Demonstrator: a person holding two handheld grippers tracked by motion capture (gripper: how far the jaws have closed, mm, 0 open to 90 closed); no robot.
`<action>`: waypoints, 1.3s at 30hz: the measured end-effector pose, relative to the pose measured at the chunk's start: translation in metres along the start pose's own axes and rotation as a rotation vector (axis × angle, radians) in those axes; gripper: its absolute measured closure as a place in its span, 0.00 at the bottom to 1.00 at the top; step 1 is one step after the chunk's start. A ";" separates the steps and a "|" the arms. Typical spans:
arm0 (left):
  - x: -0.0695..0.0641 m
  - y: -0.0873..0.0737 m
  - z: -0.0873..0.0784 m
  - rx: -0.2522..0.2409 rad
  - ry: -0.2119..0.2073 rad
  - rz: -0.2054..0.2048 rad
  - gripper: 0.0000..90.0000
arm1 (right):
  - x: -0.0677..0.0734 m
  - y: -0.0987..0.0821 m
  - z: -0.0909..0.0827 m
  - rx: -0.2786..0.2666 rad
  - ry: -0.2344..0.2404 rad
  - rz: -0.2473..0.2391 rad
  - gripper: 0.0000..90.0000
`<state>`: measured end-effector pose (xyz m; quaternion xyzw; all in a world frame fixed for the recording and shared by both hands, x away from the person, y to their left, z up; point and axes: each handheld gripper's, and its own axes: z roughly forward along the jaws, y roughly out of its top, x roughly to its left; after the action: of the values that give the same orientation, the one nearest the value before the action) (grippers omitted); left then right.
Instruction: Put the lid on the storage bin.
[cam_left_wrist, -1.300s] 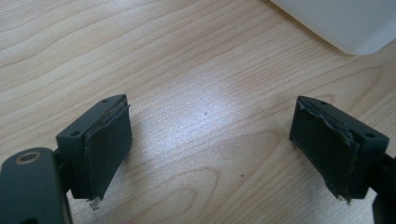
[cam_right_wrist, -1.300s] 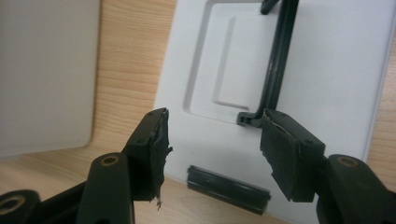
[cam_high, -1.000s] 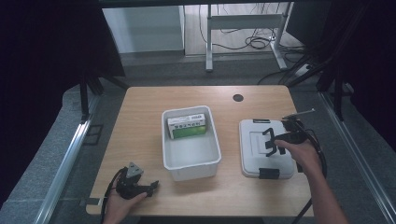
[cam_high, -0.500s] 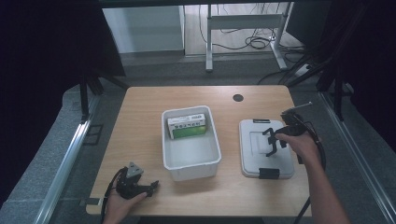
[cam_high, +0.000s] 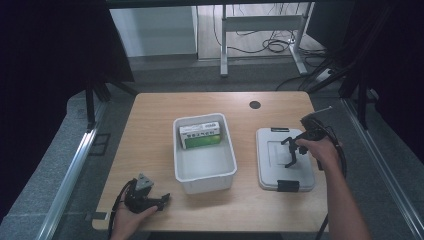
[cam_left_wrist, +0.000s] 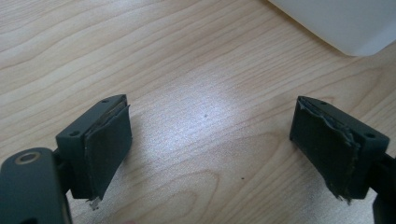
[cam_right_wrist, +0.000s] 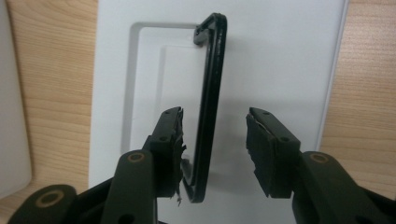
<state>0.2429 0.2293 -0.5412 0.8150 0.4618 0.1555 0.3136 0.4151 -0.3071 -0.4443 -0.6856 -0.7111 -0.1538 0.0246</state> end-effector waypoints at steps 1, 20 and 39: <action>0.000 0.000 0.000 0.000 0.000 0.000 0.14 | -0.001 0.001 0.001 0.001 0.002 0.005 0.65; 0.000 0.000 0.000 -0.002 0.001 -0.001 0.14 | -0.001 0.011 0.013 0.059 0.045 0.054 0.90; 0.000 0.000 0.001 -0.002 -0.001 0.001 0.14 | 0.009 0.013 0.008 0.069 0.033 0.105 0.95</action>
<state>0.2435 0.2292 -0.5415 0.8149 0.4611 0.1558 0.3147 0.4287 -0.2964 -0.4477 -0.7180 -0.6786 -0.1392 0.0680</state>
